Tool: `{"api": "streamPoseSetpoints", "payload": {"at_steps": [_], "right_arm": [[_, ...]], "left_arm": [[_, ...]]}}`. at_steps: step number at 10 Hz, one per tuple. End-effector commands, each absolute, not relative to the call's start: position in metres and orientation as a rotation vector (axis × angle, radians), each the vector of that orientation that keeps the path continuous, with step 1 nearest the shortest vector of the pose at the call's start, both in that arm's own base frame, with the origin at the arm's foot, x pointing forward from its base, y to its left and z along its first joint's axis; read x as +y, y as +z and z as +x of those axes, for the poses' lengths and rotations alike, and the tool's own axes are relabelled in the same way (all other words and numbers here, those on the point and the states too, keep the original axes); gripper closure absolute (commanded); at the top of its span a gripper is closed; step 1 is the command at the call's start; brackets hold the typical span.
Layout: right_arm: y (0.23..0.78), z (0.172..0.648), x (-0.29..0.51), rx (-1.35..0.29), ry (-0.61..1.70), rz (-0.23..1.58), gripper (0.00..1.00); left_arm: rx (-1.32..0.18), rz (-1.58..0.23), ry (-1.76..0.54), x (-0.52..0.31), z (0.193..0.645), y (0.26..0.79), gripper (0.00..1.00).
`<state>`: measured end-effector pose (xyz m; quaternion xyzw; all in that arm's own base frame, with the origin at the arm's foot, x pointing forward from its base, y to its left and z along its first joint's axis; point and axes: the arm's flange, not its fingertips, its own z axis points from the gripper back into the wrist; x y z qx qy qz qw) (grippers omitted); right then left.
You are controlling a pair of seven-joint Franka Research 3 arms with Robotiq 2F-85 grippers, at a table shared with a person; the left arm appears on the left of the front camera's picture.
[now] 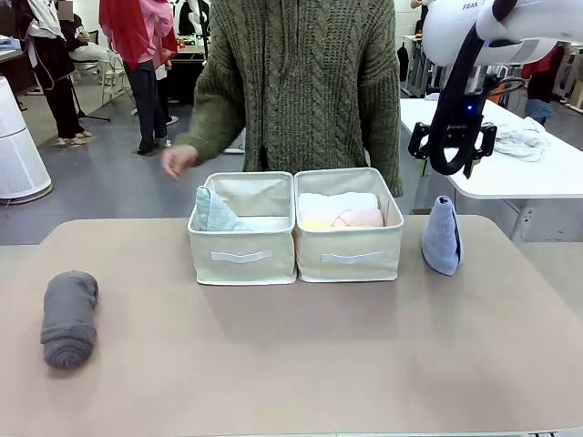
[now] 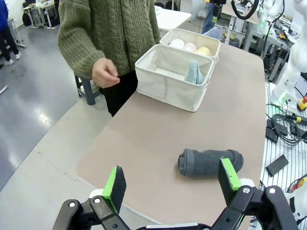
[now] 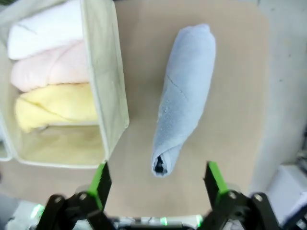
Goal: Sort the towels based on their folding style.
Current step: Pick up another triangle-folded towel from the table and place it in the left Fabric basket.
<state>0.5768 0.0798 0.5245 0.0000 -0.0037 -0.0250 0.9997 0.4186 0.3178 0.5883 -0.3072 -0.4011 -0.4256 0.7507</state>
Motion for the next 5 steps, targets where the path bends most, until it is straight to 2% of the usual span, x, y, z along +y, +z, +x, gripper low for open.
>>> {"api": "streamPoseSetpoints", "payload": {"at_steps": [1,3,5], "right_arm": [[0.509,0.573,0.074,-0.064,-0.147,-0.037,0.00],[0.478,0.569,0.078,-0.050,-0.143,-0.031,0.00],[0.460,0.578,0.074,-0.047,-0.153,0.047,0.00]], "left_arm": [[-0.881,-0.668,-0.933,0.318,0.417,0.589,0.00],[-0.881,-0.668,-0.933,0.318,0.417,0.589,0.00],[-0.881,-0.668,-0.933,0.318,0.417,0.589,0.00]]}}
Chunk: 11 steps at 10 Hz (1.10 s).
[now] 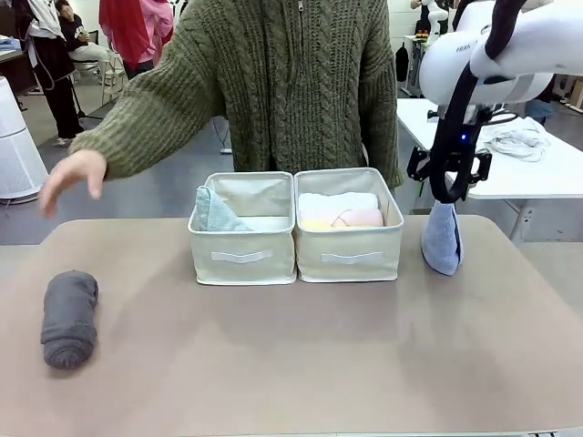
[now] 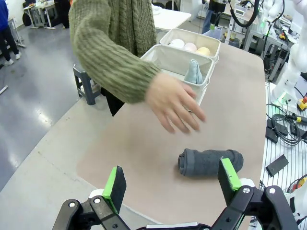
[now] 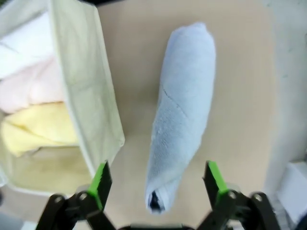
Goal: Sort the towels based on their folding style.
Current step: Pick up another triangle-folded towel from the table and place it in the left Fabric basket.
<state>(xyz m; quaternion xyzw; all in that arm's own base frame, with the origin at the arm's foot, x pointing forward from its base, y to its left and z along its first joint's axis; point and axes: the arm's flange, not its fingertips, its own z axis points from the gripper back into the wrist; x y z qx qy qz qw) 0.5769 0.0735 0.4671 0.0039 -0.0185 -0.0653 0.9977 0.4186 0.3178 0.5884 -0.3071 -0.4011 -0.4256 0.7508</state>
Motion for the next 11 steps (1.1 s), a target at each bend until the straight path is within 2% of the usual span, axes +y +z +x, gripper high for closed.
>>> {"api": "streamPoseSetpoints", "payload": {"at_steps": [1,4,5,6,7,8,11], "right_arm": [[0.451,0.583,0.072,-0.030,-0.158,0.068,0.00],[0.439,0.592,0.069,-0.018,-0.181,0.056,0.00],[0.436,0.587,0.068,0.003,-0.162,0.036,0.39],[0.436,0.587,0.069,0.014,-0.176,0.019,0.58],[0.438,0.588,0.070,0.018,-0.178,0.015,0.97],[0.437,0.585,0.070,0.027,-0.170,0.005,1.00],[0.435,0.581,0.072,0.051,-0.149,-0.004,0.98]], "left_arm": [[-0.881,-0.668,-0.933,0.318,0.417,0.589,0.00],[-0.881,-0.668,-0.933,0.318,0.417,0.589,0.00],[-0.881,-0.668,-0.933,0.318,0.417,0.589,0.00],[-0.881,-0.668,-0.933,0.318,0.417,0.589,0.00],[-0.881,-0.668,-0.933,0.318,0.417,0.589,0.00],[-0.881,-0.668,-0.933,0.318,0.417,0.589,0.00],[-0.881,-0.668,-0.933,0.318,0.417,0.589,0.00]]}}
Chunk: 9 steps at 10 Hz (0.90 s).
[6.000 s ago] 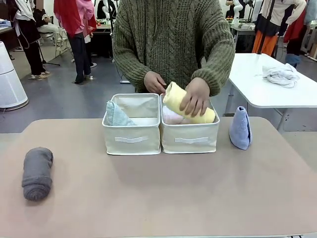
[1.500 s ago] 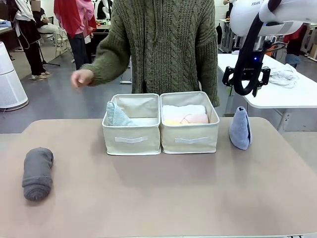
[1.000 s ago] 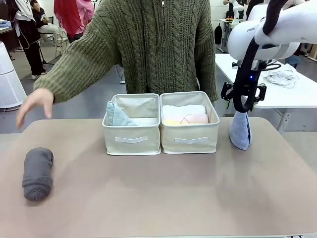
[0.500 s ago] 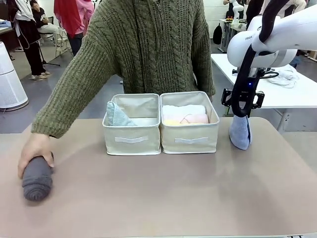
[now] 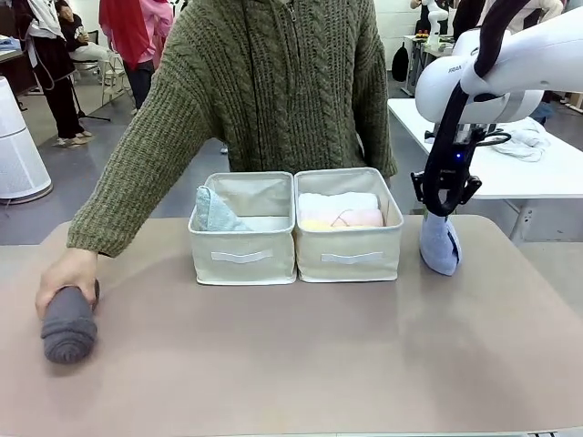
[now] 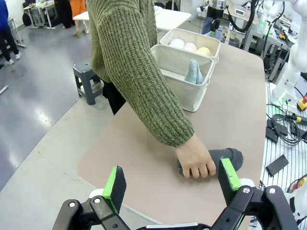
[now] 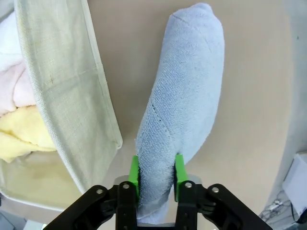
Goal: Sort the towels based on their folding style.
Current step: Pick up another triangle-folded towel from the table and place it in the left Fabric basket.
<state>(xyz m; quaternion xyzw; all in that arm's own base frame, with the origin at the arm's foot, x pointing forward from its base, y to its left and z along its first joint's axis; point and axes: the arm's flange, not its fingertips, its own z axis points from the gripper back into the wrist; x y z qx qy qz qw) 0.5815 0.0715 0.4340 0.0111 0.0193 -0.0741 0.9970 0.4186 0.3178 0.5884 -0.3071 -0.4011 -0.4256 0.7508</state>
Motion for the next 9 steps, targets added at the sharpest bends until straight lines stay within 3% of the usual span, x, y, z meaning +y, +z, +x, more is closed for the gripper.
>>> {"api": "streamPoseSetpoints", "payload": {"at_steps": [1,6,9], "right_arm": [[0.436,0.580,0.072,0.049,-0.149,-0.004,1.00],[0.461,0.565,0.070,0.025,-0.159,-0.135,1.00],[0.574,0.506,0.073,0.054,-0.039,-0.117,0.92]], "left_arm": [[-0.881,-0.668,-0.933,0.318,0.417,0.589,0.00],[-0.881,-0.668,-0.933,0.318,0.417,0.589,0.00],[-0.881,-0.668,-0.933,0.318,0.417,0.589,0.00]]}}
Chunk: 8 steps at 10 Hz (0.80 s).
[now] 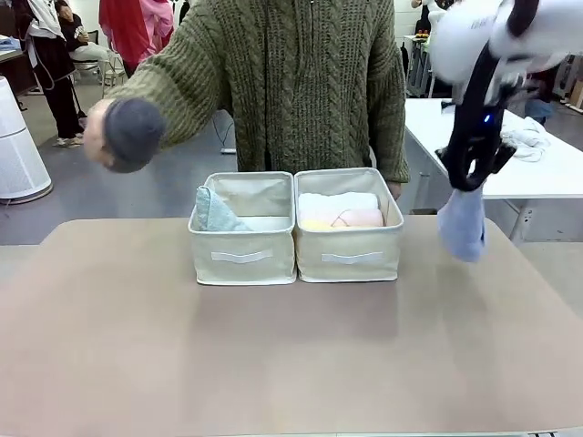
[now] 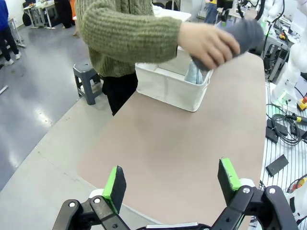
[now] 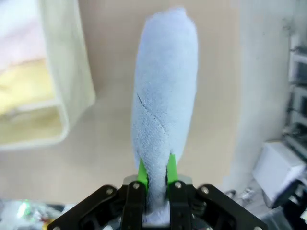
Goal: Sort the towels based on their folding style.
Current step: Pick up another triangle-folded towel from the table and place it in the left Fabric basket.
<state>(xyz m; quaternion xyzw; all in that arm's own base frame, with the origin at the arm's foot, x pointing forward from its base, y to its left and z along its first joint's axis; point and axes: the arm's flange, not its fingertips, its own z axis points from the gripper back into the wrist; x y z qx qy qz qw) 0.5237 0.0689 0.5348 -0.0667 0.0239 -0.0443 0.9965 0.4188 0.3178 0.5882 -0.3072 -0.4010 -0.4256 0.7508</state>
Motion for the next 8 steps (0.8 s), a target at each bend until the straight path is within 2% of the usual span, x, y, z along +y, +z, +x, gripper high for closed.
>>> {"api": "streamPoseSetpoints", "payload": {"at_steps": [1,4,8], "right_arm": [[0.600,0.493,0.075,0.025,-0.050,-0.115,0.92],[0.647,0.460,0.081,0.044,0.089,-0.019,0.92],[0.642,0.432,0.136,0.095,0.332,-0.006,0.92]], "left_arm": [[-0.881,-0.668,-0.933,0.318,0.417,0.589,0.00],[-0.881,-0.668,-0.933,0.318,0.417,0.589,0.00],[-0.881,-0.668,-0.933,0.318,0.417,0.589,0.00]]}}
